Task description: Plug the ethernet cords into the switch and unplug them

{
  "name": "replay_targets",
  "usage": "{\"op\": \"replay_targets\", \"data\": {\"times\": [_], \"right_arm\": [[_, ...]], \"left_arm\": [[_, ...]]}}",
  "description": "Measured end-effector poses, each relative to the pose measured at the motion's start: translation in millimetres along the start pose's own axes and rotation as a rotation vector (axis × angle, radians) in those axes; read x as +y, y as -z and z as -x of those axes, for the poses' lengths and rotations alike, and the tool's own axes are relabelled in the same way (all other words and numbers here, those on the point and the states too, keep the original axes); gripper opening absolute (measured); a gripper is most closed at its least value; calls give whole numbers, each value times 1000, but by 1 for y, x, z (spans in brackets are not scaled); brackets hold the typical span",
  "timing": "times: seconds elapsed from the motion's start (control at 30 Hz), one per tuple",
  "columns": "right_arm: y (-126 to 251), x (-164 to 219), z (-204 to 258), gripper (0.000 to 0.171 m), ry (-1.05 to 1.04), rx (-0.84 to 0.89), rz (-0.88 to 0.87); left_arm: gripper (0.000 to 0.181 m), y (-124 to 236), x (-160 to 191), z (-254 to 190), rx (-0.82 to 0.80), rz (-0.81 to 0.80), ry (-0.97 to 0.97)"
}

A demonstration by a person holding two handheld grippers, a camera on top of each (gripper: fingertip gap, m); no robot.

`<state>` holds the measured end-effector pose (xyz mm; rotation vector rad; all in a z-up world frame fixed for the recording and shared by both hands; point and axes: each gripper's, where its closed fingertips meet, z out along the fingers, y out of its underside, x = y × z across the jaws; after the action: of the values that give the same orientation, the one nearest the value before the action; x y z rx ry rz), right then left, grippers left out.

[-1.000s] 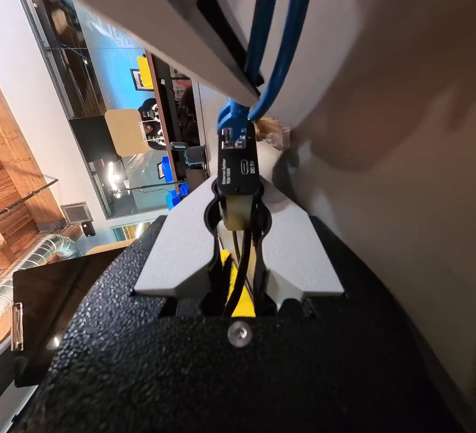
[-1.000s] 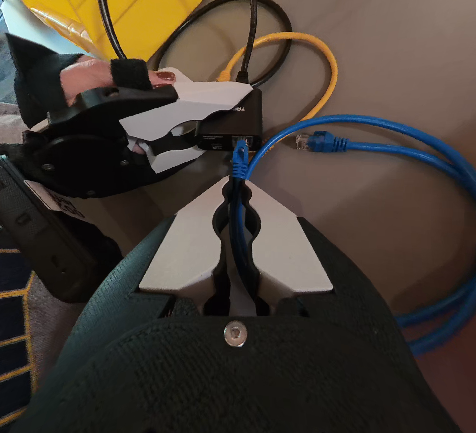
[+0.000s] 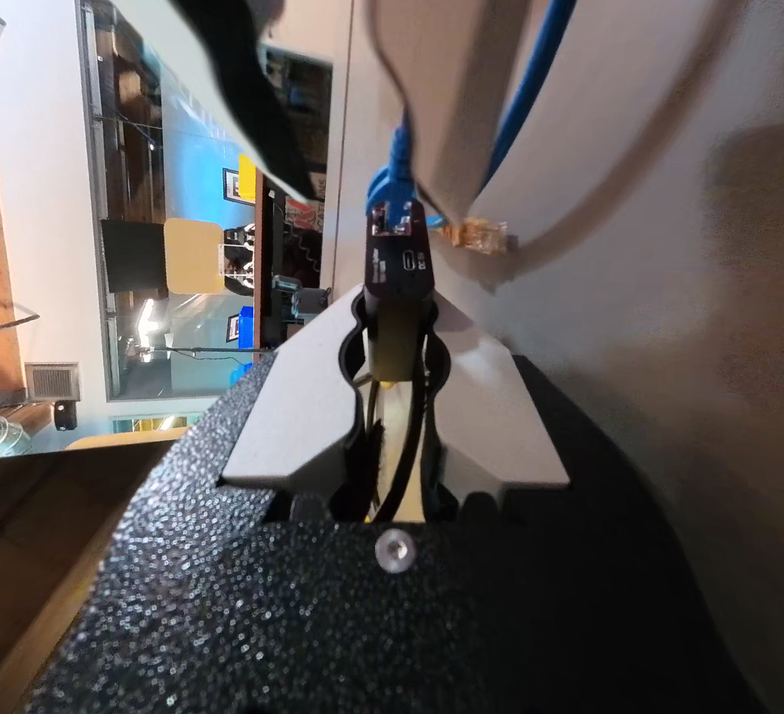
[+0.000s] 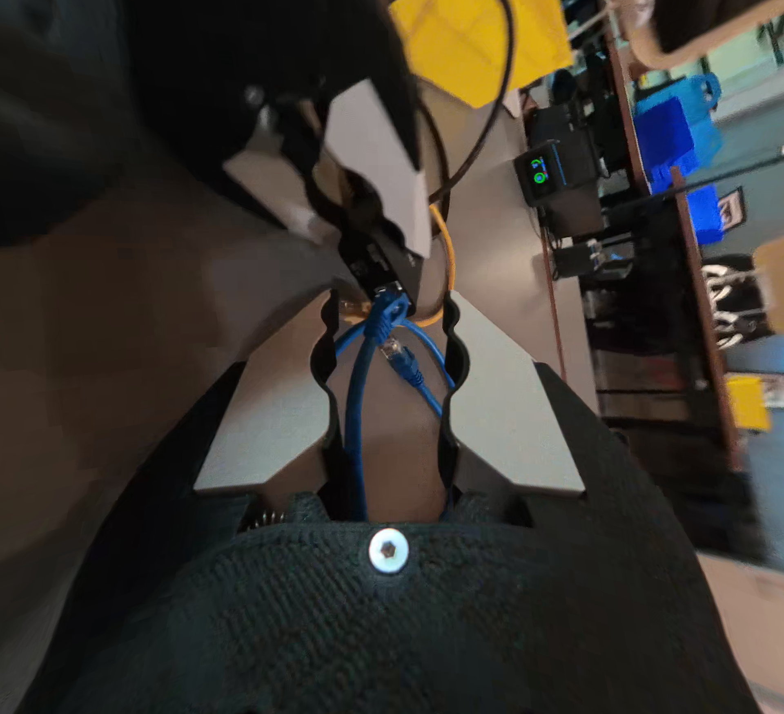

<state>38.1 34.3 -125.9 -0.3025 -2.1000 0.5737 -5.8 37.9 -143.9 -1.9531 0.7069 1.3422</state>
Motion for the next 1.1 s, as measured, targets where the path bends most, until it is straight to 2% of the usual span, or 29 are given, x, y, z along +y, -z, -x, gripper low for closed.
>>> {"op": "replay_targets", "data": {"times": [0.1,0.2,0.23,0.3,0.4,0.43,0.47,0.5,0.53,0.63,0.8,1.1], "right_arm": [[-9,4,8,45,190,-4,51],[-15,-1,7,42,288,37,57],[-17,-1,6,42,306,47,69],[-19,1,2,24,346,78,96],[-17,5,-9,22,291,119,115],[-15,9,-17,22,259,140,122],[-11,12,-27,21,220,173,124],[-6,15,-38,21,171,205,123],[0,18,-51,21,116,238,116],[25,21,-95,21,-31,333,72],[86,8,-185,21,-193,499,-54],[196,-29,-321,21,-91,556,-164]], "left_arm": [[22,3,-4,2,6,-49,49],[22,6,-14,0,21,-124,45],[22,8,-19,-1,24,-149,43],[23,9,-25,2,17,-176,73],[30,12,-36,14,17,-272,233],[50,15,-41,22,5,-324,321],[88,20,-48,27,31,-385,393],[104,26,-52,35,30,-436,473],[112,32,-53,46,0,-473,536],[112,41,-42,68,-118,-498,587],[109,41,-37,69,-141,-493,604],[98,30,-26,57,-127,-407,557]]}}
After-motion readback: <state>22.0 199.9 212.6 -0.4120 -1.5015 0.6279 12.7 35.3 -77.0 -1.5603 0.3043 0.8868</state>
